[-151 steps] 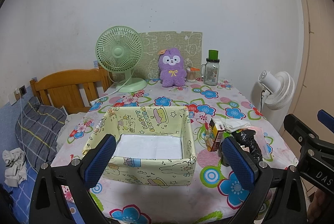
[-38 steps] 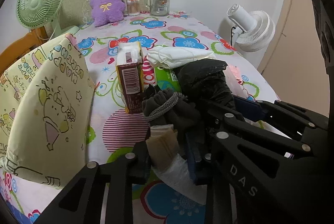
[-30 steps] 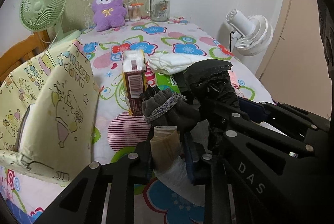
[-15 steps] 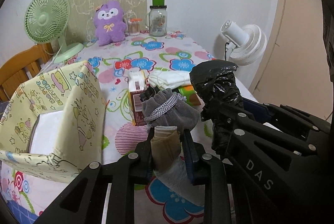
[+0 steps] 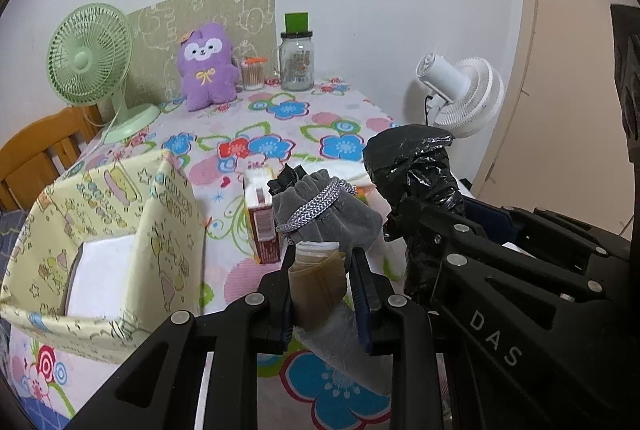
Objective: Organize soft objects
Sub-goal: 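Close right tool on the black plastic bundle while left tool grasps the grey sock, then carry the grey sock and black bundle with both tools over the yellow box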
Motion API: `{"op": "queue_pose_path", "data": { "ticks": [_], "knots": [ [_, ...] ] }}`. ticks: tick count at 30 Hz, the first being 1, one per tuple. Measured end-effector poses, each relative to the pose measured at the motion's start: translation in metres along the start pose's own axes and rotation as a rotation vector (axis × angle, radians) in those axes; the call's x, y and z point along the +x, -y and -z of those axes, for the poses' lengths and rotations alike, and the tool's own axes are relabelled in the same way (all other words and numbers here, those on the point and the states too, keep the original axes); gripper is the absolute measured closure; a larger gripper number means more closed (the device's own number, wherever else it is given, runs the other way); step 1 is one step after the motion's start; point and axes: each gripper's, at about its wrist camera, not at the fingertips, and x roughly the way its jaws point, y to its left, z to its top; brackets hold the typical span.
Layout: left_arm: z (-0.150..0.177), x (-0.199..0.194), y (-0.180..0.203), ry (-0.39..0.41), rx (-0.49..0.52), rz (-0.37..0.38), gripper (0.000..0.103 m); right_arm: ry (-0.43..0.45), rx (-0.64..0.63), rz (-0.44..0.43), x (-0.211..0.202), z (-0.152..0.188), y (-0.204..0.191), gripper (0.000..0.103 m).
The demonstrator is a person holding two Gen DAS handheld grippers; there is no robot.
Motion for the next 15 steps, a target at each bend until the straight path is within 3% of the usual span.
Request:
{"op": "queue_pose_path", "data": {
  "ticks": [15],
  "knots": [
    [-0.03, -0.021, -0.001, 0.099, 0.002, 0.036, 0.077, 0.077, -0.01, 0.02, -0.028, -0.035, -0.003, 0.076]
  ]
}}
